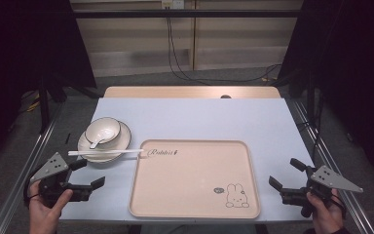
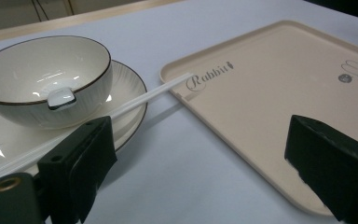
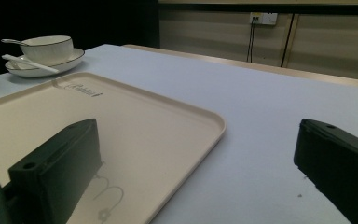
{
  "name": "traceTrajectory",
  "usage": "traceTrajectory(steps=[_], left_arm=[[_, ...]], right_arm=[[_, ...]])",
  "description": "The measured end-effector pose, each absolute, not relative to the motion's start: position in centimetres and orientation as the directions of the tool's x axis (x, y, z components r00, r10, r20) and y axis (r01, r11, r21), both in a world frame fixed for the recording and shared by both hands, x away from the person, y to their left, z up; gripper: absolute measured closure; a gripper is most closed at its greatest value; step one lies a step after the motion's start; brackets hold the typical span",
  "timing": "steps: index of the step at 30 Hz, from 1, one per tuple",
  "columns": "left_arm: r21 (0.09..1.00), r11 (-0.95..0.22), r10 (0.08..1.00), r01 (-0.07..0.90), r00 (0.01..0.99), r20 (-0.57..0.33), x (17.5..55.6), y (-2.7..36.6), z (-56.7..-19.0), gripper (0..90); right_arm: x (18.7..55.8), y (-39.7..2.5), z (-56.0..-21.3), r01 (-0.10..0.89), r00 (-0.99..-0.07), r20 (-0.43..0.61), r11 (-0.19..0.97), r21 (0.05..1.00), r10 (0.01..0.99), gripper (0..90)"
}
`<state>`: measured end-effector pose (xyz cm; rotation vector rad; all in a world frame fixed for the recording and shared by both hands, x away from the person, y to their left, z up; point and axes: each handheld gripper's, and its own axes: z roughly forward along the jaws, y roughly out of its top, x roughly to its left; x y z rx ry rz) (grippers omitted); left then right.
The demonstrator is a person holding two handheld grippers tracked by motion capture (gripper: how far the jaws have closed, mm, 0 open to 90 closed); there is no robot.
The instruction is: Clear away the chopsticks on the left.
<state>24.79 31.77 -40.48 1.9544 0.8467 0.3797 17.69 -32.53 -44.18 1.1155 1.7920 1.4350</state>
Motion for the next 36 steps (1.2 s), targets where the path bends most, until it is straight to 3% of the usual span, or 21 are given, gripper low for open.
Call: traceTrajectory(steps=[15,20,31,36], left_arm=[[0.792,-0.466,0.629,0.394,0.777,-0.016,29.5,33.5,-40.5,12.8],[0.773,-0.504,0.610,0.386,0.792,0.002,30.9,34.1,-41.2,22.4],[0.742,-0.555,0.574,0.374,0.819,0.016,33.8,36.0,-41.9,54.9],[0.723,-0.586,0.567,0.365,0.822,0.044,34.7,35.8,-42.9,59.5]], right_arm=[[17.7,-32.3,-44.2,0.249,-0.501,0.052,0.086,0.965,0.864,0.2],[17.6,-32.3,-44.2,0.242,-0.507,0.053,0.083,0.967,0.861,0.6],[17.6,-32.3,-44.2,0.249,-0.514,0.061,0.080,0.965,0.856,0.6],[17.6,-32.3,-44.2,0.256,-0.510,0.067,0.077,0.964,0.857,0.6]])
